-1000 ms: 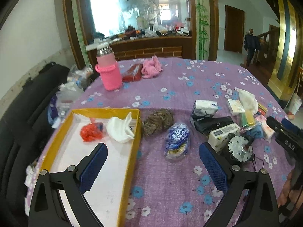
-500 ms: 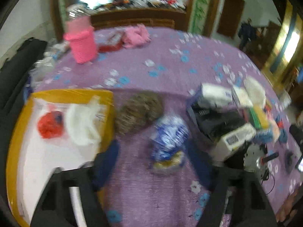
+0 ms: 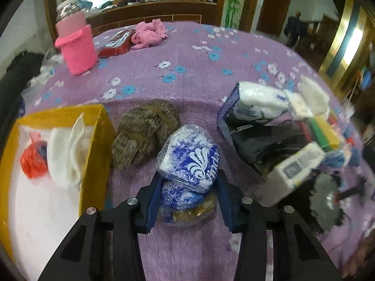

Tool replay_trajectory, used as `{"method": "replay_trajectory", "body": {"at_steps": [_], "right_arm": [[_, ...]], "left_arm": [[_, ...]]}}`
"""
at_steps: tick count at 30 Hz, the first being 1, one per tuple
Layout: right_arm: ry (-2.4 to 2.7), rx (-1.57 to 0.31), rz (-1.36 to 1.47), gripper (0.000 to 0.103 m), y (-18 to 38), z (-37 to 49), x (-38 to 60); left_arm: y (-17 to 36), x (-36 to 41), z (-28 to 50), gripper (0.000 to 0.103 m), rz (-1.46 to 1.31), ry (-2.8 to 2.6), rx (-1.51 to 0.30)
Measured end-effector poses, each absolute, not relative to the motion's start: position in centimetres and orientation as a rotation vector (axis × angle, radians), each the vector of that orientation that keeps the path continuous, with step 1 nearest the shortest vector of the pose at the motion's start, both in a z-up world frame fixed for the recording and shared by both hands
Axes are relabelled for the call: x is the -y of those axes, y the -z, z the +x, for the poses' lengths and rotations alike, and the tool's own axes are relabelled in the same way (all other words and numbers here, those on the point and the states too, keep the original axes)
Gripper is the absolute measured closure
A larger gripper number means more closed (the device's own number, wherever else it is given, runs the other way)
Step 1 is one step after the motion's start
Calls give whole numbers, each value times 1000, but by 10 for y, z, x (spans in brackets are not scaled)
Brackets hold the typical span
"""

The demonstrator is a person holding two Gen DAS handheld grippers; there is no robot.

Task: Organize soft objects
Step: 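Lift the snack bag with the left gripper while the right grasps the pink tissue pack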

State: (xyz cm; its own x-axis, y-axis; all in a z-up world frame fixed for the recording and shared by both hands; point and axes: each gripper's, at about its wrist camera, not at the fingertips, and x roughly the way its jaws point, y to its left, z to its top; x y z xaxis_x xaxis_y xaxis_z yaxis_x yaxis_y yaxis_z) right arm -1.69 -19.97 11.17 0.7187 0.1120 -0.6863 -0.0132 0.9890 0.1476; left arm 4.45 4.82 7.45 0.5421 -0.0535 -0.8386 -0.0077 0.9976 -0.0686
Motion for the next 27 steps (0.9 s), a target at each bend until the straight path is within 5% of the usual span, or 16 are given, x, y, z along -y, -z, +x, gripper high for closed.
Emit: {"method": "replay_trajectory", "body": {"at_steps": [17,27], "right_arm": [[-111,-841,285,32,-156,0,228],[115,-1075,153,32,-101,43,233]], "left_arm": [[-119,-93,-71,60,-206,149,-853],[-117,-101,-87,60,-230,181,-851]]}}
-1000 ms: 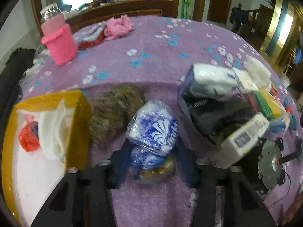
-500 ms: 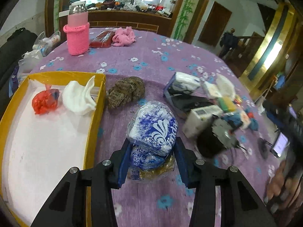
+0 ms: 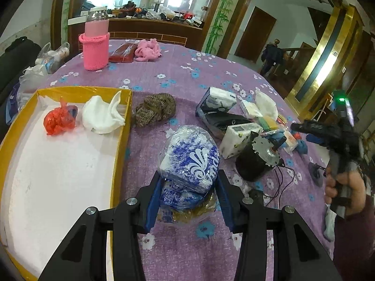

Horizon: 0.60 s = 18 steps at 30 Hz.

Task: Organize soft objects
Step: 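Lift the snack bag with the left gripper while the right grasps the pink tissue pack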

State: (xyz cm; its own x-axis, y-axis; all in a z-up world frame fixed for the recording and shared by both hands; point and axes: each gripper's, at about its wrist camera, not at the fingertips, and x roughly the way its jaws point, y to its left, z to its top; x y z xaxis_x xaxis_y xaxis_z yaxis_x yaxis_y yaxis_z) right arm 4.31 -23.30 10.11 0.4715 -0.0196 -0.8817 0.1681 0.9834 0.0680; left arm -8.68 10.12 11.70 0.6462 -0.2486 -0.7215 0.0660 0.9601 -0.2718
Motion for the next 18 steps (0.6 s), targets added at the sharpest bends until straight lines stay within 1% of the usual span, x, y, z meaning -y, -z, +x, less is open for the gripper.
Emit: {"method": "replay_trajectory", "body": {"at_steps": [5,12,13,14,18], "right_arm": [[157,-1136,38,34,-72,63,228],[45,-1181,-37,35,-58,77,215],[37,-1185,-40,39,-57,76,214],[35,-1188,-41,47,-57,73,215],[38,-1174,25,51,-63,59,221]], "left_arm": [[-115,-101,-82,60,-232,172,-862],[-113,-91,-78,60,-231,180,-869],[-113,-89,-79,60,-229,183,-869],[-113,-88,-79,60,-229,184,-869],[-114,-86,-81,60,-233,181,-869]]}}
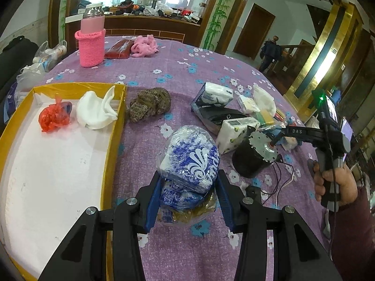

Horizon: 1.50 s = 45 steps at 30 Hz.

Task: Organize soft objects
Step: 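Lift the snack bag with the left gripper while the right grasps the pink tissue pack, then carry the snack bag and tissue pack into the tray and open both grippers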

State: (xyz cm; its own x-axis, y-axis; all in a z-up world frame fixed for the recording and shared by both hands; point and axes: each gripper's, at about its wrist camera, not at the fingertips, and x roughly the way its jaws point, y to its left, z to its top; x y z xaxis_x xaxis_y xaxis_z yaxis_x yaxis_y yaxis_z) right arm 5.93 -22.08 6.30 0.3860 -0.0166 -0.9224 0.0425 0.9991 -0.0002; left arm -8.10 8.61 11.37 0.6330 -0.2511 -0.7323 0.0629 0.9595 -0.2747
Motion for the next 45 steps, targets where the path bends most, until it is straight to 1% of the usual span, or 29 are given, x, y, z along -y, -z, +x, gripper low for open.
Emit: {"method": "replay_trajectory", "body": {"at_steps": [4,13,20,27,34,39,45], "right_arm": [[38,-1140,79,52,-74,46,225],[-60,-1008,222,51,-136,7,232],[-147,-987,231,51,-156,-16,194],[-281,-1011,199,51,-159,-28,138],[-435,-1052,172,51,-154,-28,69],[-540,-1100,166,51,-141,-22,13],[-644,-1146,119,50,-126,-14,-56]], "left_arm": [[-117,-88,-87,60,-244,180,-859],[-129,-107,-112,60,-293,181,-815],[-133,-128,-133,59,-328,173,-785],[-141,-170,-156,59,-330,100,-746],[-140,-237,-160,59,-306,-105,-765],[-142,-258,-137,59,-282,-156,-795],[-130,-272,-82,59,-251,-153,-866]]}}
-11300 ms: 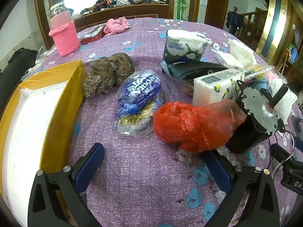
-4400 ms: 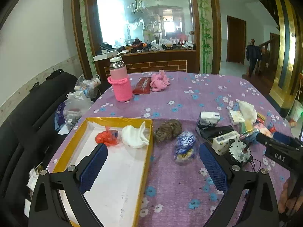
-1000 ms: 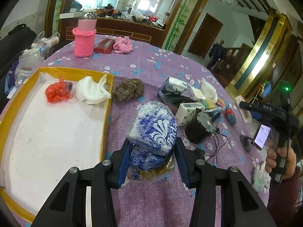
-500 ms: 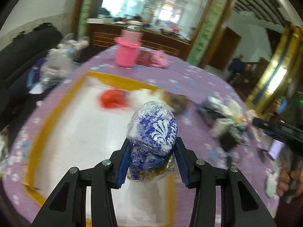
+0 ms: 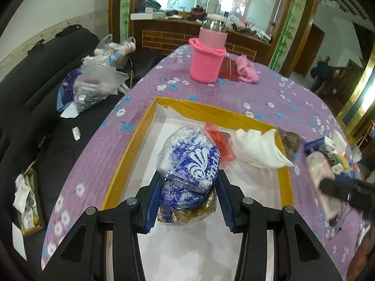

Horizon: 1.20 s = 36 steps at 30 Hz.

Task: Organize soft objects
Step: 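Carry the snack bag and tissue pack into the tray and open both grippers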

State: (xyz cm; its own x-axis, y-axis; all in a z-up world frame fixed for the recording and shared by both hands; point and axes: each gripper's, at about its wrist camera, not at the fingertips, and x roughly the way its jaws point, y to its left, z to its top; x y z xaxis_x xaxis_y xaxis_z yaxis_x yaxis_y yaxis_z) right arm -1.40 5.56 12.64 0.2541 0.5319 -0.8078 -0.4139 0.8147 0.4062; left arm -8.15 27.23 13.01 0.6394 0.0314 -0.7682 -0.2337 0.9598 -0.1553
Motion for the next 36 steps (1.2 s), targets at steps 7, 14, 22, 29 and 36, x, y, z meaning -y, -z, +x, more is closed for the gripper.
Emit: {"method": "replay_trajectory", "body": {"at_steps": [7,14,22,29,36], "right_arm": [[-705,-1215,75,50,-103,1,-111],[-685,-1261,14,49,-76,10,-140],[-643,-1211,-69,45,-72,8,-152],[-657,-1076,-4,44,-114,-8,-124],[-625,-978,31,38,-145,-35,-73]], "left_arm": [[-107,-304,-2,59,-274,-164,-949],[-91,-318,36,55,-264,-179,-963],[-87,-328,32,25,-342,-126,-928],[-118,-337,-4,23,-397,-112,-803],[-146,-295,-57,13,-365,-66,-702]]}}
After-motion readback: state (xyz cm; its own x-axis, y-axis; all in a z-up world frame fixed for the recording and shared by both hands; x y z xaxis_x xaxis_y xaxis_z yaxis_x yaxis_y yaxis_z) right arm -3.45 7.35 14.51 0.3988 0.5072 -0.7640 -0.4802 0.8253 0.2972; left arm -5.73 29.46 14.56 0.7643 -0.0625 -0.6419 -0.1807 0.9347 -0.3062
